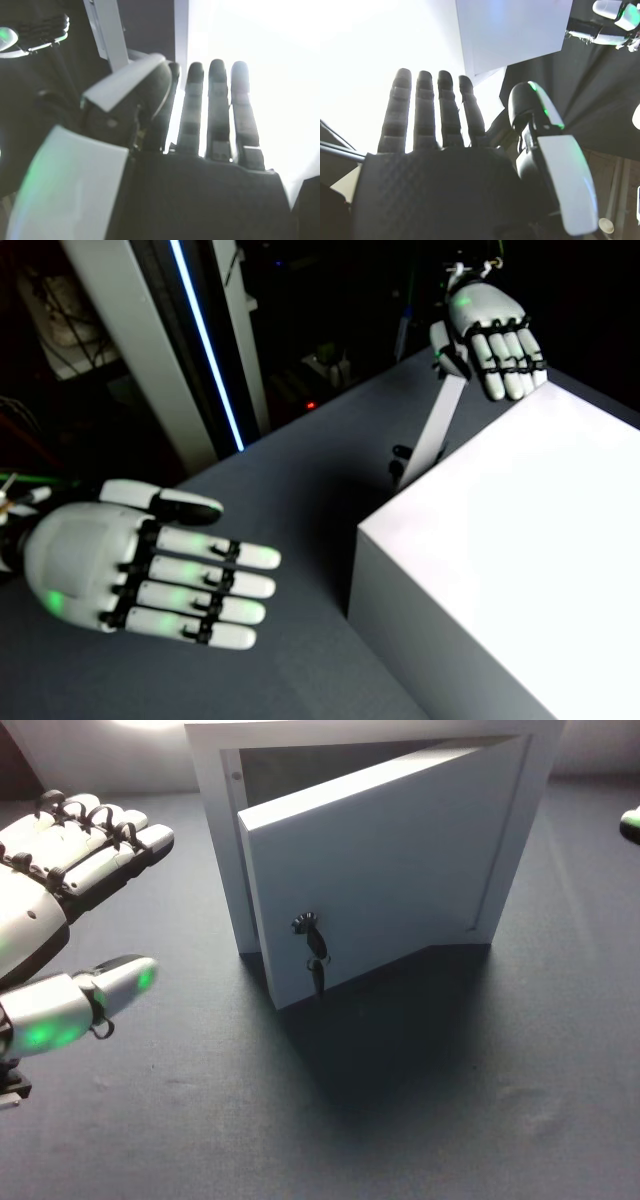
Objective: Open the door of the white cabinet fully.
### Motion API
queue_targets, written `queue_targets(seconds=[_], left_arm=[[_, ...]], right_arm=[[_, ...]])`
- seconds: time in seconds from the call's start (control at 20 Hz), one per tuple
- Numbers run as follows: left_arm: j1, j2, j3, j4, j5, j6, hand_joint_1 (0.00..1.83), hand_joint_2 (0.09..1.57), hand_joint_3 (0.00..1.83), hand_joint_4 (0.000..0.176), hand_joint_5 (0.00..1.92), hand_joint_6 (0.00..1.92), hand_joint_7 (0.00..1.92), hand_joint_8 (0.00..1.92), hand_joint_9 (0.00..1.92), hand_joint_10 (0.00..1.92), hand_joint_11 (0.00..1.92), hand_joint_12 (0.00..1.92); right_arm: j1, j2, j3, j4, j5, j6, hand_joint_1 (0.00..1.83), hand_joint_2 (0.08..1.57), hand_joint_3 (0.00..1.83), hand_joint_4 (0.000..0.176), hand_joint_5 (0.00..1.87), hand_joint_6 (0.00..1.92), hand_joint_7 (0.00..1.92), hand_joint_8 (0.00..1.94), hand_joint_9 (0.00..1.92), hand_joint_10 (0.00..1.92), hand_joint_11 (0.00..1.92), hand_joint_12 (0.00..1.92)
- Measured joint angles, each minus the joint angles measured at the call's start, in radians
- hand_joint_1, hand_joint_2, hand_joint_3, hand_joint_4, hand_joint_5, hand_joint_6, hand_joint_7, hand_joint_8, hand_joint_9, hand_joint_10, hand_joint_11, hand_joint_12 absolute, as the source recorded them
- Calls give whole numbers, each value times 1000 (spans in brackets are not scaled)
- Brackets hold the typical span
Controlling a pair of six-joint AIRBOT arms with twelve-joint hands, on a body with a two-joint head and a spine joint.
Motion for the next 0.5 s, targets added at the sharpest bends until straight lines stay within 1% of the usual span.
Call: queue_targets(seconds=[0.05, 0.1, 0.15, 0.2, 0.25, 0.3, 0.35, 0.45, 0.5], left_arm=[[0, 0, 0, 5, -1, -1, 0, 1463, 25, 0, 5, 0, 9, 0, 0, 0, 11, 8], [0, -1, 0, 8, 0, -1, 0, 1465, 23, 0, 0, 0, 1, 0, 0, 0, 1, 1], [0, -4, 0, 10, 0, -2, 0, 1462, 20, 0, 9, 4, 10, 4, 0, 0, 0, 0], [0, -8, 0, 14, 1, -2, 0, 1462, 16, 0, 28, 10, 40, 15, 28, 11, 25, 11], [-1, -15, 0, 17, 1, -3, 0, 1461, 13, 0, 27, 8, 45, 14, 41, 14, 47, 22], [-8, -21, 0, 23, 9, -3, 0, 1448, 6, 0, 5, 1, 20, 2, 17, 2, 28, 14], [-14, -28, 0, 27, 13, -3, 0, 1457, 9, 0, 0, 0, 18, 1, 10, 0, 19, 11], [-34, -46, 6, 45, 29, -3, 0, 1487, 19, 0, 22, 7, 42, 9, 39, 11, 48, 25], [-44, -55, 11, 53, 31, -4, 0, 1497, 20, 0, 15, 4, 36, 6, 39, 9, 39, 22]], right_arm=[[0, -2, 2, 0, -2, 0, 228, 1327, 5, 10, 223, 1, 197, 1, 148, 1, 114, 36], [0, -4, 3, 2, -2, 0, 203, 1335, 6, 22, 234, 4, 209, 4, 155, 3, 113, 34], [0, -6, 6, 1, -4, 0, 208, 1348, 9, 16, 230, 2, 203, 0, 149, 0, 109, 32], [0, -6, 7, 2, -4, 0, 197, 1357, 9, 14, 229, 1, 205, 1, 149, 1, 103, 30], [0, -6, 8, 2, -4, 0, 194, 1360, 9, 6, 223, 0, 211, 3, 158, 4, 114, 35], [0, -6, 8, 1, -4, 0, 209, 1364, 7, 4, 218, 0, 211, 2, 160, 3, 119, 37], [0, -6, 8, 1, -5, 0, 236, 1372, 6, 3, 218, 0, 212, 2, 167, 4, 134, 43], [0, -6, 8, 1, -4, 0, 226, 1380, 6, 3, 214, 0, 208, 0, 167, 2, 138, 45], [0, -6, 8, 2, -5, 0, 222, 1380, 5, 11, 212, 0, 204, 0, 165, 1, 140, 46]])
